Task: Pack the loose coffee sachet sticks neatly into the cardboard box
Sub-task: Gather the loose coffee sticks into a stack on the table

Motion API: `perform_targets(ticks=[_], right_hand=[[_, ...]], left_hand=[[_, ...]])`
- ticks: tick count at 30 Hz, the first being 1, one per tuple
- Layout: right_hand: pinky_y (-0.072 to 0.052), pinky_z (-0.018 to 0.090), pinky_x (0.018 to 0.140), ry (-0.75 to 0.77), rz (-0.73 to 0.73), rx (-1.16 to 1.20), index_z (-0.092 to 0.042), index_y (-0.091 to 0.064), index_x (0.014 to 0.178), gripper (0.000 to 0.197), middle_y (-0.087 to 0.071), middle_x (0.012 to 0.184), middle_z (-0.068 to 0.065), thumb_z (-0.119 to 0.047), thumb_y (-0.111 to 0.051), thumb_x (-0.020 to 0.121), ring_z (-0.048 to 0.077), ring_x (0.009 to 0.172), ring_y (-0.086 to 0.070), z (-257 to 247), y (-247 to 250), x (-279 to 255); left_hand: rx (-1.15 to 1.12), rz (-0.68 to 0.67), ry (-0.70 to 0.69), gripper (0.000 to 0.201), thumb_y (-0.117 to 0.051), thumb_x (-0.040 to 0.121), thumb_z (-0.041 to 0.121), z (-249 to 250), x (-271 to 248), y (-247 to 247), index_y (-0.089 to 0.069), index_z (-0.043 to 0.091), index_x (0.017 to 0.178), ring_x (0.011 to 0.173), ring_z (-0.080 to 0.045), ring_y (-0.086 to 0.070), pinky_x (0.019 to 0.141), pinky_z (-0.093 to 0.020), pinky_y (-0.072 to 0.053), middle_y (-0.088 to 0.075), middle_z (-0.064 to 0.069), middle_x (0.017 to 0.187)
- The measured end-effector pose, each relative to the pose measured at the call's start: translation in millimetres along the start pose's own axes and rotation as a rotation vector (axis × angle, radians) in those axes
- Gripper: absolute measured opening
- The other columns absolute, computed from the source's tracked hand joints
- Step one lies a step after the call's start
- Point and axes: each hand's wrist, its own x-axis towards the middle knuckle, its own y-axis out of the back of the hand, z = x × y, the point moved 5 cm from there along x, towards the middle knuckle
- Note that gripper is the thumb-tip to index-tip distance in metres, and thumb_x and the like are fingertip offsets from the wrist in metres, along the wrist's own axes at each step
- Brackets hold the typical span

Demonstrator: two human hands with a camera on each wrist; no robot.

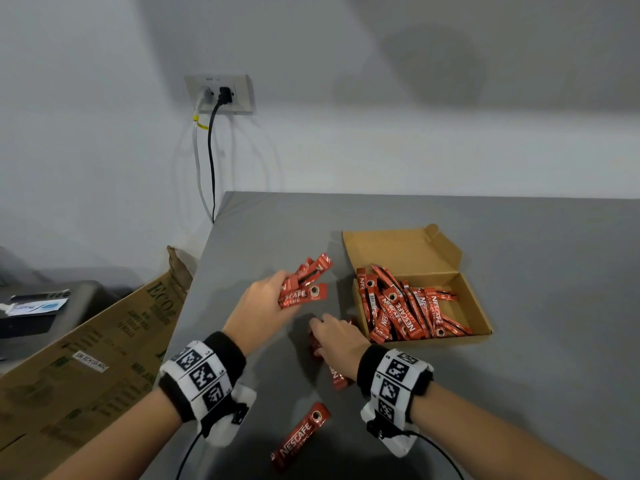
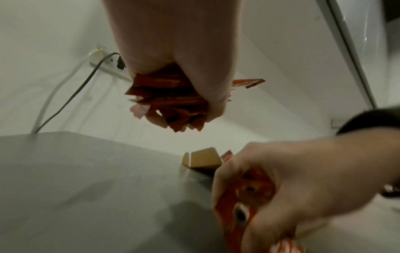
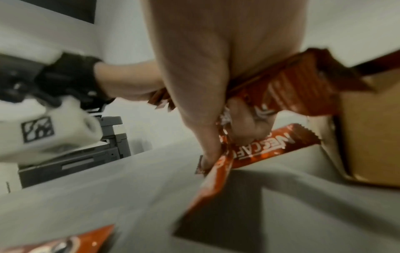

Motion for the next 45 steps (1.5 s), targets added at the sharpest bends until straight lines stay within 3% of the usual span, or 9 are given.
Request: perform_targets(ticks=[5,10,15,18,24,34,40,42,45], right_hand=[[-0.046,0.045,0.082,0.007,0.031,-0.056,0.000,-0.046,0.116,0.027,-0.046,0.120,0.018,-0.006,-0.053,0.090,0.038,0.104,-0.057,-10.0,1.8,-0.3],[-0.044,0.045,0.081,0.062,-0.011,0.013,-0.003,-0.042,0.116,0.026,-0.051,0.117,0.020,-0.006,-0.050,0.092,0.041,0.104,-0.055,-15.1,2.2,-2.8],[-0.048,0.045,0.078,0.059,0.282,0.177,-0.009,-0.038,0.114,0.024,-0.055,0.109,0.016,-0.005,-0.046,0.092,0.037,0.093,-0.060,-19.5,44.1,-14.3],[-0.048,0.030,0.069,-0.053,0.476,0.334,-0.007,-0.040,0.112,0.020,-0.060,0.103,0.011,-0.009,-0.047,0.094,0.022,0.082,-0.061,16.4,82.7,-18.9],[-0.053,0.035,0.071,-0.361,0.451,0.421,-0.005,-0.041,0.108,0.015,-0.061,0.099,0.018,-0.006,-0.043,0.093,0.027,0.082,-0.060,88.8,80.3,-7.2],[-0.049,0.037,0.088,-0.386,0.467,0.436,-0.006,-0.044,0.115,0.032,-0.050,0.113,0.014,-0.016,-0.058,0.087,0.028,0.100,-0.054,101.6,73.9,-14.0],[-0.034,0.011,0.055,-0.259,0.641,0.436,-0.001,-0.056,0.104,0.024,-0.059,0.086,0.009,-0.012,-0.035,0.099,0.011,0.066,-0.051,107.5,94.3,-37.1],[-0.031,0.012,0.061,-0.225,0.684,0.511,-0.004,-0.057,0.100,0.029,-0.058,0.084,0.004,-0.018,-0.031,0.101,0.004,0.066,-0.049,106.4,99.7,-46.0],[-0.041,0.017,0.084,-0.196,0.671,0.655,-0.009,-0.047,0.129,0.039,-0.058,0.101,-0.005,-0.031,-0.032,0.100,0.006,0.094,-0.056,103.9,99.0,-52.6]], left_hand=[[-0.053,0.030,0.000,0.024,-0.064,0.085,0.025,22.9,20.9,11.1,-0.057,0.009,0.101,0.067,-0.010,-0.054,0.055,-0.017,-0.036,-0.061,0.001,0.083],[-0.059,0.026,-0.021,0.022,-0.064,0.085,0.025,24.8,27.5,12.1,-0.057,0.009,0.099,0.067,-0.013,-0.057,0.060,-0.025,-0.043,-0.064,-0.002,0.082],[-0.109,0.205,0.037,0.018,-0.067,0.082,0.013,14.4,26.0,21.9,-0.059,0.009,0.097,0.064,-0.011,-0.056,0.056,-0.013,-0.033,-0.058,0.007,0.072],[-0.156,0.248,0.050,0.022,-0.067,0.082,0.011,15.3,29.3,19.2,-0.059,0.007,0.102,0.070,-0.017,-0.055,0.061,-0.017,-0.031,-0.061,0.000,0.078],[-0.249,0.038,0.021,0.011,-0.063,0.085,0.015,49.9,47.3,-23.1,-0.052,0.012,0.087,0.060,-0.002,-0.052,0.054,-0.009,-0.039,-0.056,0.006,0.073],[-0.308,-0.059,0.052,0.019,-0.062,0.085,0.018,59.2,54.4,-51.5,-0.053,0.005,0.096,0.071,-0.023,-0.065,0.067,-0.040,-0.056,-0.065,-0.010,0.085],[-0.362,-0.111,0.054,0.039,-0.065,0.082,0.018,80.5,57.1,-69.3,-0.047,0.009,0.115,0.083,-0.021,-0.065,0.077,-0.039,-0.055,-0.065,-0.007,0.096],[-0.387,-0.126,0.070,0.047,-0.065,0.081,0.019,90.5,60.4,-77.5,-0.044,0.009,0.122,0.088,-0.021,-0.064,0.081,-0.037,-0.054,-0.065,-0.008,0.100],[-0.450,-0.152,0.094,0.054,-0.067,0.083,0.022,103.7,63.6,-91.8,-0.037,0.009,0.126,0.091,-0.021,-0.064,0.082,-0.033,-0.054,-0.065,-0.009,0.102]])
